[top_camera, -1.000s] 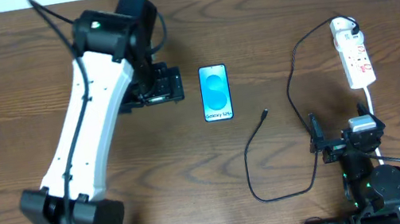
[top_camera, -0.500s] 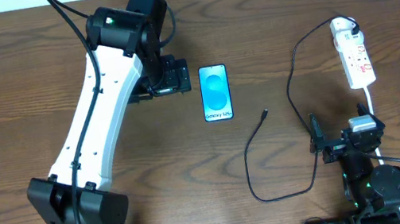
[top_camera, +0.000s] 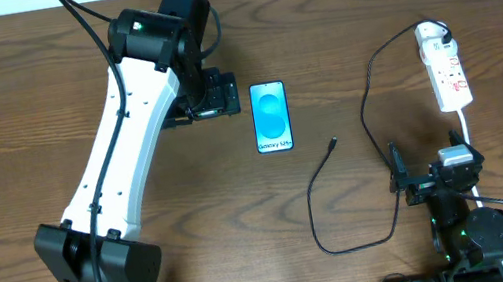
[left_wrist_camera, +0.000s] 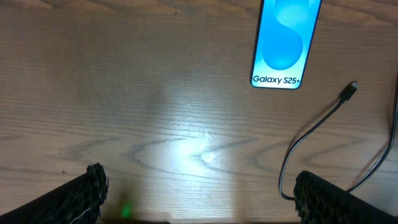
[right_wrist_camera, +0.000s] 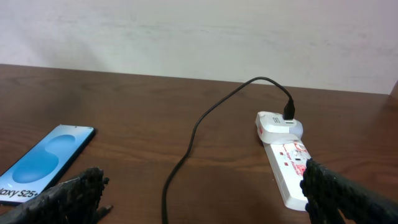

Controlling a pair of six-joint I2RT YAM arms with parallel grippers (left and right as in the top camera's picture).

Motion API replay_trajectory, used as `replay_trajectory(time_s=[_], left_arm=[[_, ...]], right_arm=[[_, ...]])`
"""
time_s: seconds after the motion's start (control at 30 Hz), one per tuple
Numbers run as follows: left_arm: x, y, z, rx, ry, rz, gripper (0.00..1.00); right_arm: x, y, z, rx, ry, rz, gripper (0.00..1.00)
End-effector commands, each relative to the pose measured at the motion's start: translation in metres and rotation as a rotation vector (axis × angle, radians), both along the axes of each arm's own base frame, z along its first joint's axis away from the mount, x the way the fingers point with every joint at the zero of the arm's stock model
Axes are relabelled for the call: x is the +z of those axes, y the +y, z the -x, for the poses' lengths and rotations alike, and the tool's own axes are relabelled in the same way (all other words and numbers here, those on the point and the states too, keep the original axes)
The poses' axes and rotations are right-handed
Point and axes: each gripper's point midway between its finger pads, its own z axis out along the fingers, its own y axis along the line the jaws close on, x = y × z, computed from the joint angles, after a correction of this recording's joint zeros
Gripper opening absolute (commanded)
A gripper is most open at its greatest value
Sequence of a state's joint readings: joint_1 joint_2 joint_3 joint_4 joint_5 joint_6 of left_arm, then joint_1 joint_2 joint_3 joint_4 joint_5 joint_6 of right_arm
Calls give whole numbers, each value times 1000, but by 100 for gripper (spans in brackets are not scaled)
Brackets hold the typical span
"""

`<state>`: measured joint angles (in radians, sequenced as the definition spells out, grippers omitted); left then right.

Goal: Plug charger to phone and switch on socket
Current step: 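Raise the left arm and move the left gripper over the phone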

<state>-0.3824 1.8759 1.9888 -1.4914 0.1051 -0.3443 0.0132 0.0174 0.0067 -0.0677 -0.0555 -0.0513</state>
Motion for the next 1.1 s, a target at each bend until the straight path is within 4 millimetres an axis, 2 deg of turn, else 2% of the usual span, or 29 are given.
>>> replay_trajectory(time_s=[0.0, 0.23, 0.63, 0.9, 1.07], left_arm=[[3, 1, -2, 13, -12, -4, 98], [3, 1, -2, 13, -15, -3, 98], [0, -5, -15, 61, -54, 22, 98], [-25, -5, -8, 55, -3, 0, 98], [-44, -16, 1, 17, 23, -12, 98]], right_arm=[[-1, -1, 0, -7, 2, -13, 99], [-1, -1, 0, -7, 2, -13, 99], [-1, -1, 0, -7, 2, -13, 99], [-1, -1, 0, -7, 2, -13, 99], [-1, -1, 0, -7, 2, -13, 99]])
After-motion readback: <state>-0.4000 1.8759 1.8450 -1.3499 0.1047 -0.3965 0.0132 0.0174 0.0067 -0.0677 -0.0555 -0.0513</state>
